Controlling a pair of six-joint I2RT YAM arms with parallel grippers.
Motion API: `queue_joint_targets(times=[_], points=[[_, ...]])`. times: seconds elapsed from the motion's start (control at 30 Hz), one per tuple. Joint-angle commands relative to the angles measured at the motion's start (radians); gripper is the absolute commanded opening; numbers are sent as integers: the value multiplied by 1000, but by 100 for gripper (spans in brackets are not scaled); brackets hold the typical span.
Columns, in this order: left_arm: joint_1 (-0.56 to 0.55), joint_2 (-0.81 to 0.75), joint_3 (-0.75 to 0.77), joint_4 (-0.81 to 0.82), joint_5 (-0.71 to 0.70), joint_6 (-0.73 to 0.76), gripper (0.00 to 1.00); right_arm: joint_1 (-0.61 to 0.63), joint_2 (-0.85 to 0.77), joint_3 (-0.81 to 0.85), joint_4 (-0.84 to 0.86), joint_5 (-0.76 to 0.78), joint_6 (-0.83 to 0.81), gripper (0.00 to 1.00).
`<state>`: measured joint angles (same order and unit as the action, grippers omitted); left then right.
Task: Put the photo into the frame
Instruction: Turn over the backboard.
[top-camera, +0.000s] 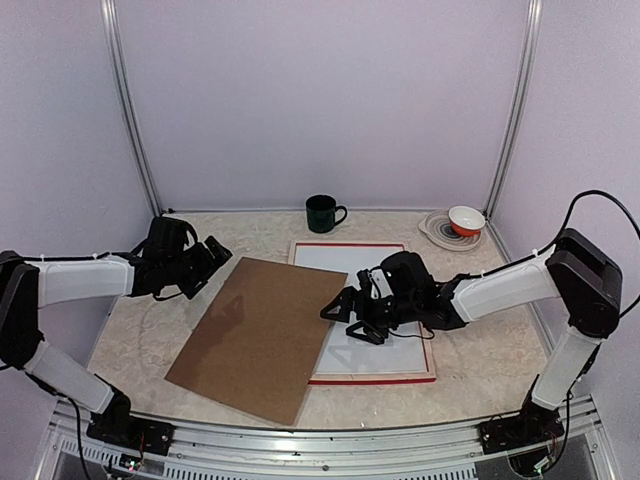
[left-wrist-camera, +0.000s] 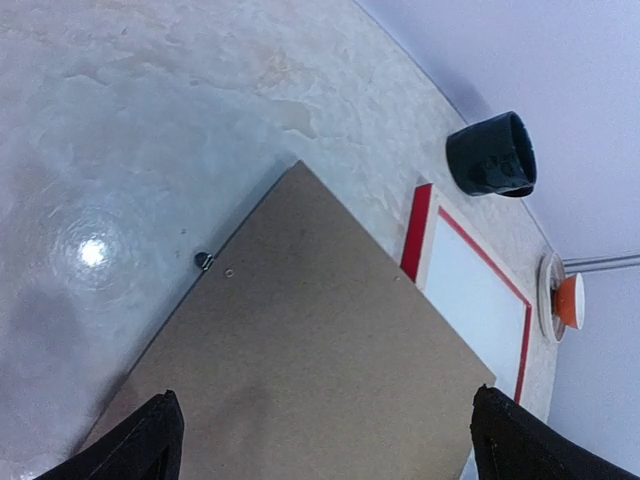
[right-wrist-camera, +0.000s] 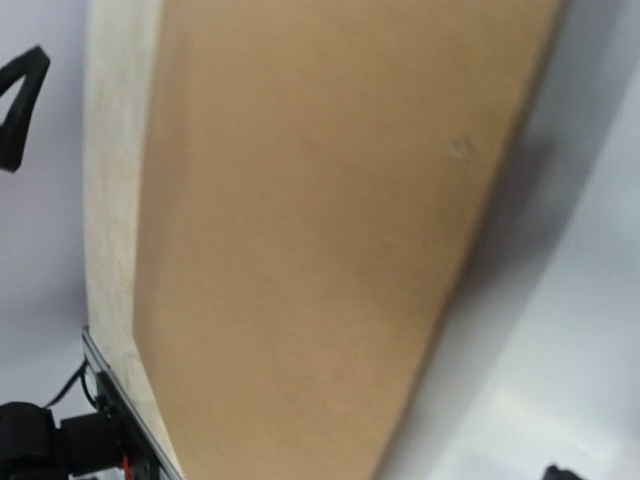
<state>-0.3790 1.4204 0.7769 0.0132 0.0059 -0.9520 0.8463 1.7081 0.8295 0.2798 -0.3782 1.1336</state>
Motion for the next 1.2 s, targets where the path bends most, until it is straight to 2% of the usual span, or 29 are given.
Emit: queue_joint_targets(times=[0.0, 0.73, 0.9, 1.17], points=[[16, 23, -50, -35, -36, 38, 99, 20, 53, 58, 20, -39, 25, 95], [4, 127, -96, -43, -110, 88, 99, 20, 158, 140, 60, -87, 48, 96], [-12, 157, -99, -34, -106, 87, 99, 20, 183, 167, 111, -120, 57, 99], [-18, 169, -106, -21, -83, 82, 99, 21, 185, 169, 254, -173, 84, 99]])
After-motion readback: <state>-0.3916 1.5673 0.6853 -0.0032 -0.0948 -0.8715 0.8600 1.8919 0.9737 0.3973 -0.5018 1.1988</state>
